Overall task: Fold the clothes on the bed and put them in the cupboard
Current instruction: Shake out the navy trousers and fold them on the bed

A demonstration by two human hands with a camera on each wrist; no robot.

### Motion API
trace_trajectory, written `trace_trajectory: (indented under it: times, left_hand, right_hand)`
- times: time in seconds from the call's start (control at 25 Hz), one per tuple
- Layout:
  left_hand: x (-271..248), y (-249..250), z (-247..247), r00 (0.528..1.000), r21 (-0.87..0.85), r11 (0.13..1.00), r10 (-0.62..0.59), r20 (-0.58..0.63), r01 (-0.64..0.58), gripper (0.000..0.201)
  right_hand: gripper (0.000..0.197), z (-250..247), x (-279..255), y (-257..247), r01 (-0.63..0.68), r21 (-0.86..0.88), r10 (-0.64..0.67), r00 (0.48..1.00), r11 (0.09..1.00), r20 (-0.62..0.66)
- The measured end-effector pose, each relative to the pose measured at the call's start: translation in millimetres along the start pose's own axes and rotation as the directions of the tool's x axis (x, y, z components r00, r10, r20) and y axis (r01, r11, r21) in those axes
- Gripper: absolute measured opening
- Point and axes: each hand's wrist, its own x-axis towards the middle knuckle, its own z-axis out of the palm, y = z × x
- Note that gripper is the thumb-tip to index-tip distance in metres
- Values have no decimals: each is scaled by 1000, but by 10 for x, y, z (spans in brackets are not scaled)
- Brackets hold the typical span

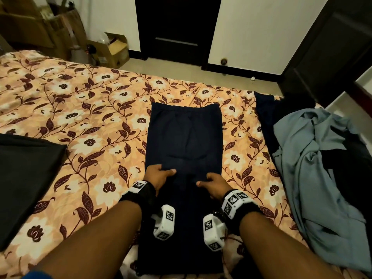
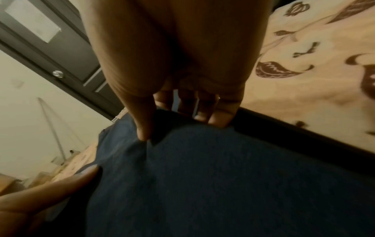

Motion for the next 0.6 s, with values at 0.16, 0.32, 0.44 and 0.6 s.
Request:
trace_trajectory:
  times: [0.16,0.32,0.44,0.6]
  left_hand:
    - [77,223,-33,962,104,966,247,-115,-236,32]
    - [-584,-285,82,910,420,853,393,-128,-310,48]
    - [-1281,-1005,245,921,565,729,338,192,-386,56]
    - [-1321,-1498,242,926,863,347,228,302,-367,60]
  right_hand:
    - [30,-131,46,-202,71,62,-62,989,996,-137]
    - [49,97,-458,-126,107,-88,-128,947,990,-295]
    - [36,717,-1169,329,197,215,-164,973,957,-160]
    - [46,1087,-1349,860,222,148,-221,975,964,-26]
